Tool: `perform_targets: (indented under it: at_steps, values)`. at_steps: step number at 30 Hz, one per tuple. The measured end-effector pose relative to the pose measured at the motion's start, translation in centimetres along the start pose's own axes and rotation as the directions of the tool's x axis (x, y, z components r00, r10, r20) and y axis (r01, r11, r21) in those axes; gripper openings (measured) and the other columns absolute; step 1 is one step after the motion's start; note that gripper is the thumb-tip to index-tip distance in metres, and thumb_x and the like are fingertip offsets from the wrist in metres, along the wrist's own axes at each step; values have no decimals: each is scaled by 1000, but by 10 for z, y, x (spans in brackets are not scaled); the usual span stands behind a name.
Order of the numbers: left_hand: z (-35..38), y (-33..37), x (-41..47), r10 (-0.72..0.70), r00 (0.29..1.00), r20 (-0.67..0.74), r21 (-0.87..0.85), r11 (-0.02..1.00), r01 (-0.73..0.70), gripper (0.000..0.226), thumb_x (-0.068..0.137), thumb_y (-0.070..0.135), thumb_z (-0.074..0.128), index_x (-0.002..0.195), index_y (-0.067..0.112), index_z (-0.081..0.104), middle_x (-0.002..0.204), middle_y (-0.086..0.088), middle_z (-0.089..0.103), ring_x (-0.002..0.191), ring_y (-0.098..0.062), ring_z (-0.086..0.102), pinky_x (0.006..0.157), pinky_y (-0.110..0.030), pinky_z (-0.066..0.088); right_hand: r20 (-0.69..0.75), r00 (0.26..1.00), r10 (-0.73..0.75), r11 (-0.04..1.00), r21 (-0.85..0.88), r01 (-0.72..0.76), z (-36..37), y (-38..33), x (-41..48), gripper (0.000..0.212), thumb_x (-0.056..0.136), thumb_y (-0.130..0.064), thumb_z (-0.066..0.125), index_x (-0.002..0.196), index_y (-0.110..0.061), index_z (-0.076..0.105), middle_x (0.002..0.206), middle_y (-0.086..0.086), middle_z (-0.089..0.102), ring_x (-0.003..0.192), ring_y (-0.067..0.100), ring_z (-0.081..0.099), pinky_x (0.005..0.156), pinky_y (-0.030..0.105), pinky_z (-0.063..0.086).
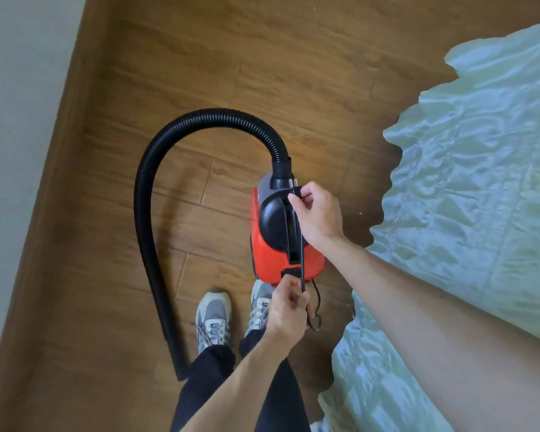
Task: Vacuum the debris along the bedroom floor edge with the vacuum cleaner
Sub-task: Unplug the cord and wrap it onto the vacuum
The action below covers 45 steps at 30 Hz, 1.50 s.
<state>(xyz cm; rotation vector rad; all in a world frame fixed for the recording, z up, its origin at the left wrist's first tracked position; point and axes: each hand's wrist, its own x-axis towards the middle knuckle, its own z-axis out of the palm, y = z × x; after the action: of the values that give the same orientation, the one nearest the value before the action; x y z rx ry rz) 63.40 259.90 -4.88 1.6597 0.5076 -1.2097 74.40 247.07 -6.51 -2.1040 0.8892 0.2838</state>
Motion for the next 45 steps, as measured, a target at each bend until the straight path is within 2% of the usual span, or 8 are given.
perform_targets:
  at_steps: [8,14,20,25,32,39,43,45]
  values:
    - [4,-11,32,-32,998,-46,-32,999,30,20,94,-5,42,88,12,50,63,-14,55,56,-22,55,65,-54,56,9,1000,7,1000,19,-7,26,19,21,18,88,-31,66,84,-15,60,82,0,63,78,18,57,74,41,50]
    - [2,-20,49,-61,996,-72,-19,998,60,18,93,-3,48,91,13,55,61,-8,61,54,-19,60,65,-56,59,-8,1000,30,999,-27,-30,41,24,23,18,89,-33,66,87,-17,58,92,1,57,71,7,45,67,22,34]
    - [-3,-29,64,-97,991,-91,4,995,97,16,93,0,52,91,16,53,64,-7,65,61,-20,63,72,-52,59,-89,993,72,997,-16,-74,55,20,11,19,94,-31,59,101,-15,53,103,4,53,77,15,47,67,34,43]
    - [-8,-31,74,-96,991,-96,-27,995,94,18,92,4,58,84,18,53,65,-4,67,62,-17,63,75,-50,58,-124,989,82,996,54,-76,64,22,4,28,94,-27,60,112,-10,47,112,5,55,81,12,48,63,24,33]
    - [-15,-33,84,-117,989,-92,-38,993,114,16,86,14,71,79,20,58,75,-3,67,67,-18,61,75,-53,58,-128,988,89,991,111,-75,68,30,-9,32,96,-34,58,111,-12,40,97,2,61,83,22,59,65,33,43]
    - [-81,-27,90,-39,999,-17,227,973,41,30,76,28,82,84,27,53,78,8,62,71,-14,61,65,-26,50,-182,976,119,986,141,-94,80,40,-11,30,96,-50,50,110,-25,39,84,1,66,71,29,64,62,47,52]
    - [-155,-25,107,-48,984,-172,372,922,110,33,79,33,79,96,21,53,83,3,63,71,-14,57,56,-16,42,-245,965,96,993,96,-74,89,40,-10,28,98,-44,49,108,-19,41,86,0,65,72,25,61,58,32,38]
    - [-193,-22,117,-49,963,-264,434,886,164,36,82,37,75,103,21,50,92,0,64,78,-16,59,66,-22,48,-283,956,74,996,64,-58,91,40,-11,29,99,-41,49,108,-15,42,87,-1,66,69,22,58,58,29,34]
